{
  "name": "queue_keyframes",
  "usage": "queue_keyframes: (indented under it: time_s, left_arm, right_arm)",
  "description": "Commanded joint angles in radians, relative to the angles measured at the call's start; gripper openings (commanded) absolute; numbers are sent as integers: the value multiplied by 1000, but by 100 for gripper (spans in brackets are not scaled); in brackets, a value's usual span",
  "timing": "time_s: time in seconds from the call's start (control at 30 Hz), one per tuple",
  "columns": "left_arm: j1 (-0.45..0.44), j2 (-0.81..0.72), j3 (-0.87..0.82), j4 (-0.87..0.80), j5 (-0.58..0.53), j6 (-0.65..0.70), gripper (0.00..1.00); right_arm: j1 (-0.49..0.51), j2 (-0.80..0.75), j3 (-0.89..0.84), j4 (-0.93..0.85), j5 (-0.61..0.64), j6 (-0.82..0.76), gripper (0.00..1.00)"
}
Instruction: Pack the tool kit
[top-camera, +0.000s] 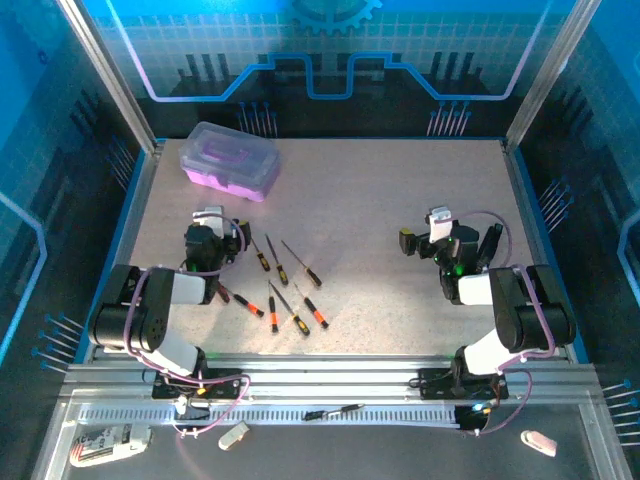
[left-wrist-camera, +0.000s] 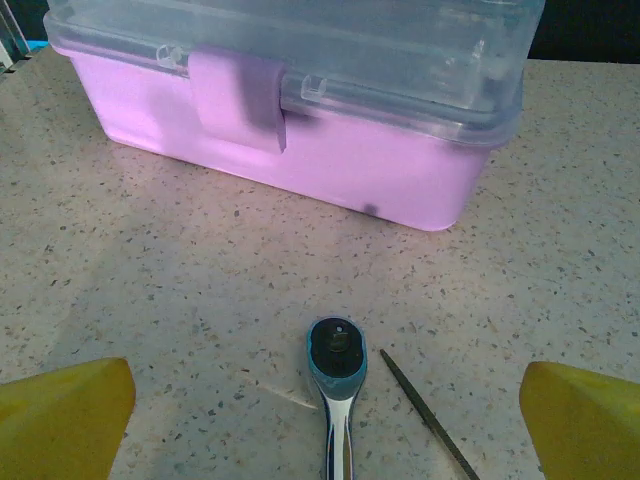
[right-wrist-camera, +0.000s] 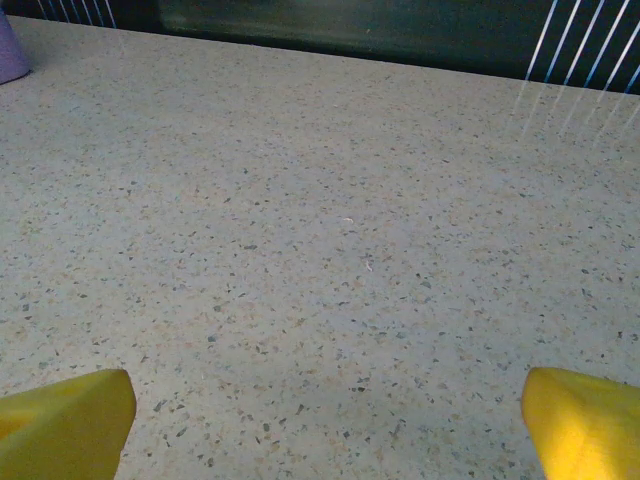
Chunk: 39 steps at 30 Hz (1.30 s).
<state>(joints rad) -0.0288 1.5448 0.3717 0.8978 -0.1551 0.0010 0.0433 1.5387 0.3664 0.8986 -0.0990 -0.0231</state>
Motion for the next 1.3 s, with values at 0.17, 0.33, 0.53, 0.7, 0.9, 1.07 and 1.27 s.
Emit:
queue_keyframes:
  time_s: [0.17,0.33,0.53,0.7,0.9,1.07,1.27]
  left_arm:
    - [7,0,16,6,23,-1,99]
    - [8,1,16,6,23,-1,99]
    - [8,2,15,6,23,-1,99]
    - [7,2,16,6,23,-2,99]
    - [7,0,16,6,23,-2,99]
    - [7,0,16,6,23,-4,99]
    - [7,0,14,10,22,-1,99]
  right_arm:
    - [-12,1,17,18,-16,-13,100]
    - [-12,1,17,18,-17,-13,100]
    - [-12,1,17,18,-16,-13,100]
    - [-12,2,17,19,-17,-13,100]
    - [-17,1,17,19,-22,-8,100]
    - [-15,1,18,17,-22,-8,100]
    - [-6,1,36,-16,88,16,100]
